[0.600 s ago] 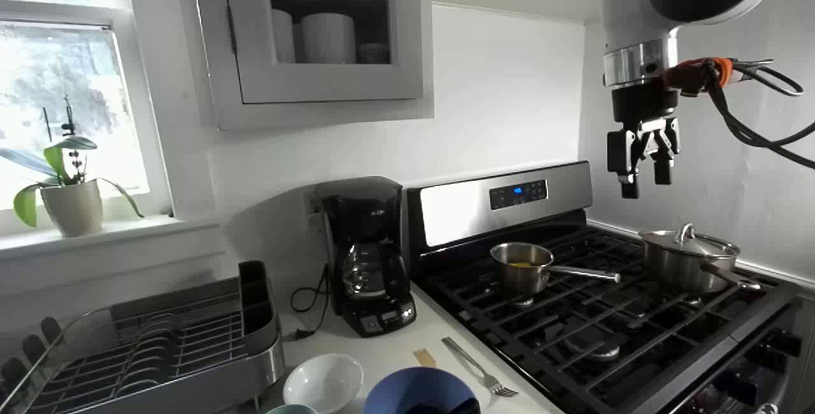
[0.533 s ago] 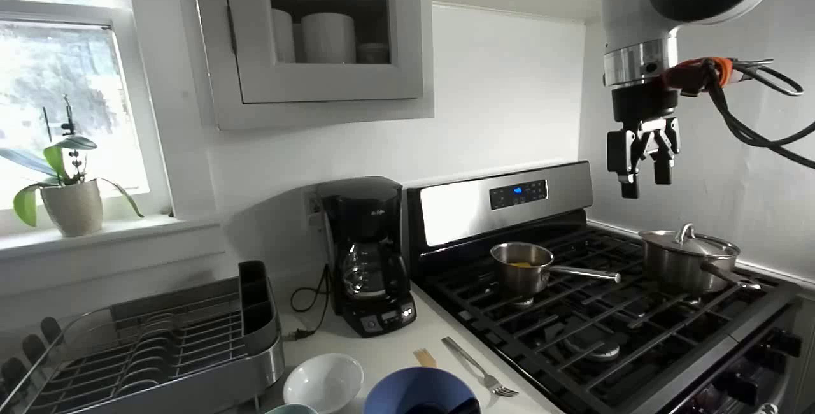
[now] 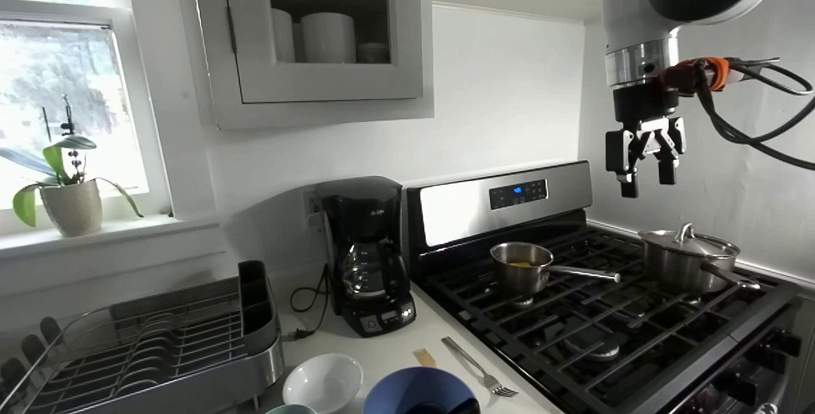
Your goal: Pour the liquid from the grey cup into the small pot on the left back of the stove
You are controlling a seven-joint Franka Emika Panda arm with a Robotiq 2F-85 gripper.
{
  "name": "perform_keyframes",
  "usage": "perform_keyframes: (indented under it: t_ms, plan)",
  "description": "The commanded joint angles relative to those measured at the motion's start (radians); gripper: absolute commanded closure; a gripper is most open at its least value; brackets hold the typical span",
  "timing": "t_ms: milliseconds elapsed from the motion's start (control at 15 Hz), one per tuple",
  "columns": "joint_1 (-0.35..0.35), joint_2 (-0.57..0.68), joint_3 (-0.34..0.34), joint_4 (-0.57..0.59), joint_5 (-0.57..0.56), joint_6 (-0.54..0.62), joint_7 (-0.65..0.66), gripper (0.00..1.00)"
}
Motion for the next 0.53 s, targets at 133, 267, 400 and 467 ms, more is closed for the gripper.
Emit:
perform_keyframes:
  t_ms: [133, 267, 400, 467]
  plan:
    - [0.041, 0.188, 0.144, 0.149, 0.087, -0.007, 0.197, 0.0]
    - [0.067, 0.284, 0.202, 0.215, 0.125, -0.008, 0.265, 0.0]
    - [0.087, 0.398, 0.257, 0.293, 0.146, 0.018, 0.364, 0.0]
    - [0.098, 0.456, 0.274, 0.334, 0.145, 0.04, 0.413, 0.0]
